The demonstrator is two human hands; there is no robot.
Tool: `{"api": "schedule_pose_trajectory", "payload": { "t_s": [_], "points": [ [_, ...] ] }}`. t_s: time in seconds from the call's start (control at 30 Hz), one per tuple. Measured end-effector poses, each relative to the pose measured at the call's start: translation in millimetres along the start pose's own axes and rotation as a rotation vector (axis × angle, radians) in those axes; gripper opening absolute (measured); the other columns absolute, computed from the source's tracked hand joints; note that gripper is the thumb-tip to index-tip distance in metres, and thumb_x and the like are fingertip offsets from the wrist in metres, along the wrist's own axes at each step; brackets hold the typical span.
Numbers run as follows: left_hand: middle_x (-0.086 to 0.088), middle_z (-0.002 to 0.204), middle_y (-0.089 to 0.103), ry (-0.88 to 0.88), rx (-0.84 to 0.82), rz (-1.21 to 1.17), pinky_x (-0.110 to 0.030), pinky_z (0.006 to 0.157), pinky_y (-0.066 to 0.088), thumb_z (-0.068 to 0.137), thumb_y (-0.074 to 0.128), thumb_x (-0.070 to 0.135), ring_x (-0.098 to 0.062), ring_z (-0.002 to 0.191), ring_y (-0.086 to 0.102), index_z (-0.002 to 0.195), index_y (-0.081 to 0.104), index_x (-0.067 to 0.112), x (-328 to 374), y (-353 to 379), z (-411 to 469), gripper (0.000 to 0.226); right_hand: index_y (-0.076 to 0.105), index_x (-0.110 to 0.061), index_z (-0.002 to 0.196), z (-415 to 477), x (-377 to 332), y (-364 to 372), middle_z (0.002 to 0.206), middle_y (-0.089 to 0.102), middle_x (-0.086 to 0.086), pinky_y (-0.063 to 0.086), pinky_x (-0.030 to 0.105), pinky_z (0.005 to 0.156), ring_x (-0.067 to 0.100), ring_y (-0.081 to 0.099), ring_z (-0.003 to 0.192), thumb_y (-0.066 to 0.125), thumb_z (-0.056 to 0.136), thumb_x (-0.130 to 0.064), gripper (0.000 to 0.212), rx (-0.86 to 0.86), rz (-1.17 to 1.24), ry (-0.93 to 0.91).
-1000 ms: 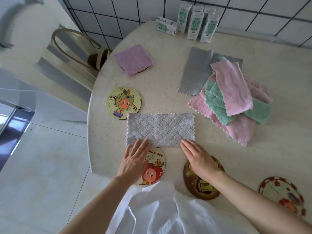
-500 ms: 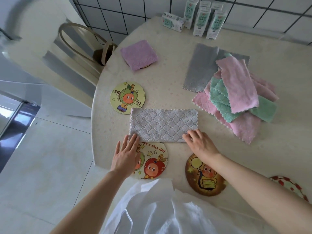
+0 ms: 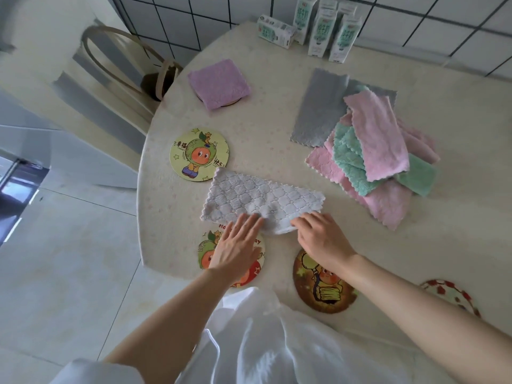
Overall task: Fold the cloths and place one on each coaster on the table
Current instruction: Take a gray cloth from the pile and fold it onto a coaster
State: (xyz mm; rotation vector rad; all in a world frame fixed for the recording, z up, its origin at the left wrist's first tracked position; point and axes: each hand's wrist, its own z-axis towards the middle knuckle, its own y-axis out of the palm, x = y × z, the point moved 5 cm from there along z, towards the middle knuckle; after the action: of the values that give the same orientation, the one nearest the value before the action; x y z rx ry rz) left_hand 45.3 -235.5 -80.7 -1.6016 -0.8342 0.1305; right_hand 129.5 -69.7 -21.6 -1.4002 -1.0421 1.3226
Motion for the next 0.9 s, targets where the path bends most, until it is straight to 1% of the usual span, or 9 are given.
{"api": "schedule_pose_trajectory", "payload": {
  "t_s": [0.17,0.27,0.37,0.43,0.53,0.6,0.7,0.8,0.9],
  "points": [
    [0.005,0.158,0.012,0.120,-0.027,-0.050,-0.046,0.119,0.009,0.094,0.050,0.040,-0.018,0.147,0.004,0.151,0.010,0.028,33.5,10.3,13.3,0.071,0.062,-0.011,0.100,-25.7,-30.1,-13.4,0.091,0.063,0.000,0.050,0.029,0.078,0.015,0.059,0.085,0.055,0.089,-0.009,0.013,0.026,0.162,-0.032],
    [0.002,0.151,0.035,0.257,-0.026,-0.073,-0.051,0.115,0.023,0.093,0.053,0.032,-0.022,0.143,0.024,0.145,0.034,0.024,45.2,14.2,12.8,0.056,0.063,-0.011,0.096,-34.3,-42.8,-18.6,0.090,0.063,0.000,0.049,0.025,0.080,0.015,0.058,0.086,0.055,0.091,-0.014,0.010,0.038,0.285,-0.042],
    [-0.002,0.140,0.052,0.427,0.020,-0.107,-0.051,0.109,0.036,0.091,0.052,0.026,-0.027,0.133,0.043,0.134,0.052,0.018,46.5,12.0,5.8,0.044,0.065,-0.009,0.098,-38.8,-35.2,-20.1,0.092,0.065,0.002,0.049,0.025,0.082,0.015,0.060,0.088,0.048,0.095,-0.020,0.020,0.039,0.357,-0.017],
    [-0.005,0.135,0.056,0.540,0.058,-0.091,-0.047,0.110,0.033,0.085,0.063,0.018,-0.028,0.129,0.048,0.129,0.058,0.016,42.1,8.6,-1.9,0.044,0.067,-0.008,0.102,-41.6,-21.5,-16.4,0.096,0.067,0.003,0.047,0.022,0.082,0.015,0.062,0.088,0.055,0.090,-0.012,0.017,0.069,0.281,-0.011],
    [-0.006,0.136,0.055,0.634,0.046,-0.050,-0.041,0.111,0.033,0.082,0.068,0.011,-0.026,0.131,0.046,0.130,0.057,0.013,29.2,6.3,-11.4,0.049,0.065,-0.010,0.115,-45.8,-3.1,4.4,0.113,0.066,0.006,0.050,0.025,0.082,0.020,0.064,0.099,0.067,0.071,0.009,0.048,-0.038,0.135,-0.042],
    [-0.008,0.137,0.054,0.644,0.040,-0.030,-0.041,0.109,0.037,0.085,0.065,0.015,-0.025,0.131,0.046,0.129,0.058,0.012,22.8,5.0,-15.9,0.044,0.057,-0.012,0.128,-49.2,2.4,21.5,0.130,0.058,0.008,0.050,0.032,0.090,0.024,0.058,0.115,0.062,0.069,0.014,0.064,-0.152,0.073,-0.114],
    [-0.009,0.132,0.058,0.623,0.047,-0.022,-0.036,0.105,0.042,0.092,0.050,0.024,-0.022,0.127,0.051,0.125,0.062,0.009,21.6,0.0,-24.3,0.038,0.050,-0.014,0.135,-53.3,5.8,36.8,0.140,0.049,0.008,0.047,0.037,0.097,0.025,0.048,0.128,0.061,0.068,0.016,0.073,-0.247,-0.003,-0.211],
    [-0.007,0.131,0.059,0.557,0.021,-0.079,-0.033,0.103,0.044,0.088,0.062,0.021,-0.018,0.126,0.052,0.125,0.062,0.010,17.3,-0.4,-32.4,0.038,0.053,-0.013,0.132,-53.1,7.3,40.1,0.139,0.051,0.010,0.049,0.038,0.095,0.026,0.049,0.128,0.062,0.067,0.014,0.071,-0.275,-0.022,-0.236],
    [-0.001,0.131,0.059,0.410,0.006,-0.231,-0.029,0.101,0.046,0.083,0.068,0.011,-0.010,0.126,0.049,0.125,0.062,0.016,11.1,-2.6,-33.0,0.043,0.056,-0.014,0.129,-50.9,5.8,37.4,0.134,0.056,0.009,0.051,0.036,0.091,0.025,0.054,0.123,0.055,0.071,0.010,0.062,-0.236,-0.037,-0.261]
  ]
}}
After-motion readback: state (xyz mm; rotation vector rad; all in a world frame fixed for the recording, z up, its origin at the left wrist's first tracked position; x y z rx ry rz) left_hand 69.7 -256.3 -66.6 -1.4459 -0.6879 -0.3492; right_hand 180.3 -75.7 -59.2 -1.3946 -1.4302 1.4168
